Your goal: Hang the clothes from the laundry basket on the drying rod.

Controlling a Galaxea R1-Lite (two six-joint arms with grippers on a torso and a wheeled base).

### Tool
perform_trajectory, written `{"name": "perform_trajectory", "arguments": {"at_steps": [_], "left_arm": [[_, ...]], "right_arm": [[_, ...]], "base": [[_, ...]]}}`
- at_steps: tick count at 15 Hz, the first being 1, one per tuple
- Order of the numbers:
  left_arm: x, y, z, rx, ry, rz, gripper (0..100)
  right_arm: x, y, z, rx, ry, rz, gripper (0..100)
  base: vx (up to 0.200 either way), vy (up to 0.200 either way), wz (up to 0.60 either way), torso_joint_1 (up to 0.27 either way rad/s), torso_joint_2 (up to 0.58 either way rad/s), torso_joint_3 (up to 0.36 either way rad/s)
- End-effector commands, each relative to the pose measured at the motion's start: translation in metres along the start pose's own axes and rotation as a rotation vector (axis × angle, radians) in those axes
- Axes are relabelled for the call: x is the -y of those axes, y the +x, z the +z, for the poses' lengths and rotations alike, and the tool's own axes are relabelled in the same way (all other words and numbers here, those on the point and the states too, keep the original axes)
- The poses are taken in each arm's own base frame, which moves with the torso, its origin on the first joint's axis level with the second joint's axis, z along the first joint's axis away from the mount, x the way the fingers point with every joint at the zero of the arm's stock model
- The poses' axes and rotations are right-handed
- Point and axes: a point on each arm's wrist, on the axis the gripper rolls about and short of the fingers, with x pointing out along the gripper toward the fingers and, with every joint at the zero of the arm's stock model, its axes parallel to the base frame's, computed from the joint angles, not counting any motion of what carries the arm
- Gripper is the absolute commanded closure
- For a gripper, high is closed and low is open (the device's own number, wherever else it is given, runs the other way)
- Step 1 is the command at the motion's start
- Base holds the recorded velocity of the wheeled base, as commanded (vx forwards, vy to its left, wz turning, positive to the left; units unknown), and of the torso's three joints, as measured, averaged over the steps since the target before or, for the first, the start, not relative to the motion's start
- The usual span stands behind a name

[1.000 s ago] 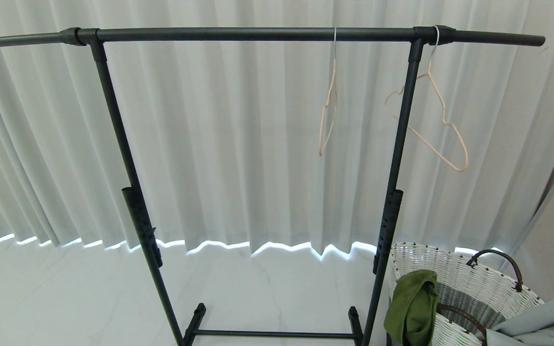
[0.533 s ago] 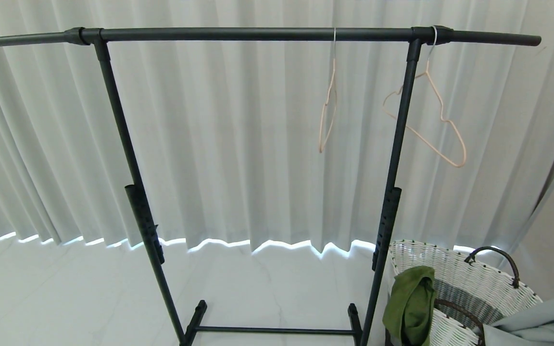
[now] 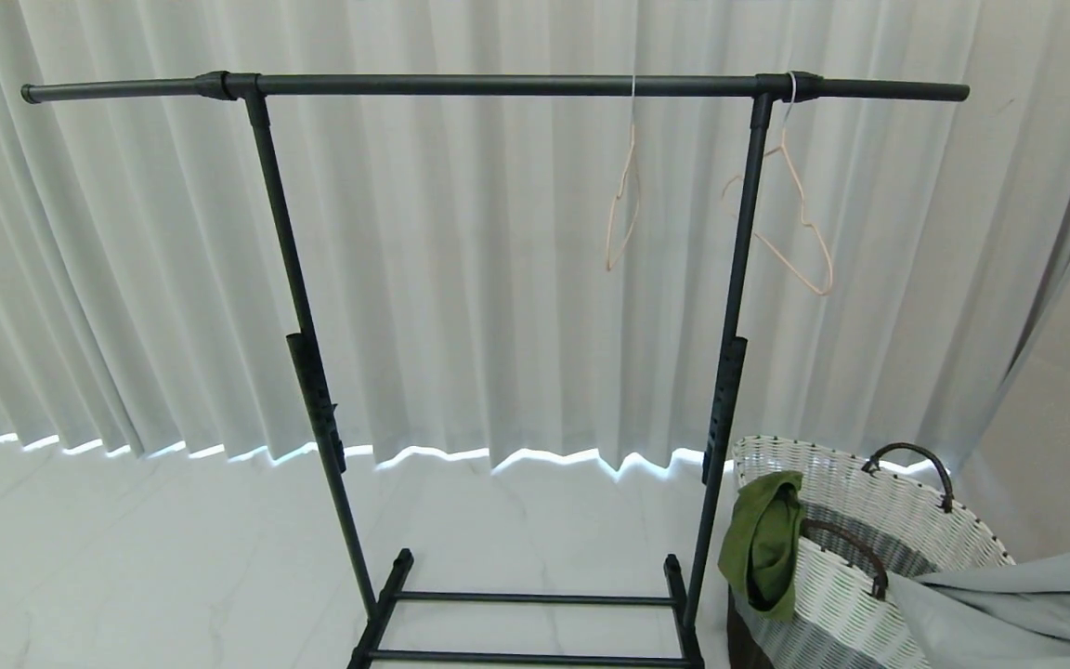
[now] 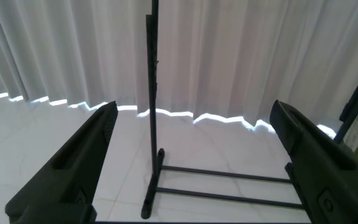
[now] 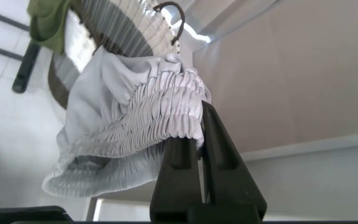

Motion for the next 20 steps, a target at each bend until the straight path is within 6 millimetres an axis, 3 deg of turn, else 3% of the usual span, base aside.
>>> {"name": "perform_trajectory", "arguments": {"at_steps": [1, 11, 15, 20], "left_arm": [[0.0, 0.0, 0.0, 0.0, 0.0, 0.002, 0], [0.0, 0.0, 0.0, 0.0, 0.0, 0.0, 0], [0.0, 0.0, 0.0, 0.0, 0.003, 0.0, 0], [0.0, 0.0, 0.0, 0.0, 0.016, 0.0, 0]], "right_arm": [[-0.001, 0.003, -0.001, -0.012, -0.003, 0.011, 100], [-0.003, 0.007, -0.003, -0.027, -0.005, 0.029, 100], [-0.005, 0.014, -0.006, -0.059, 0.003, 0.052, 100], [0.004, 0.03, 0.006, -0.084, 0.041, 0.07, 100]], "base": [[0.0, 0.0, 0.0, 0.0, 0.0, 0.0], [0.0, 0.18, 0.0, 0.002, 0.0, 0.001], [0.0, 0.0, 0.0, 0.0, 0.0, 0.0], [0.0, 0.0, 0.0, 0.0, 0.0, 0.0]]}}
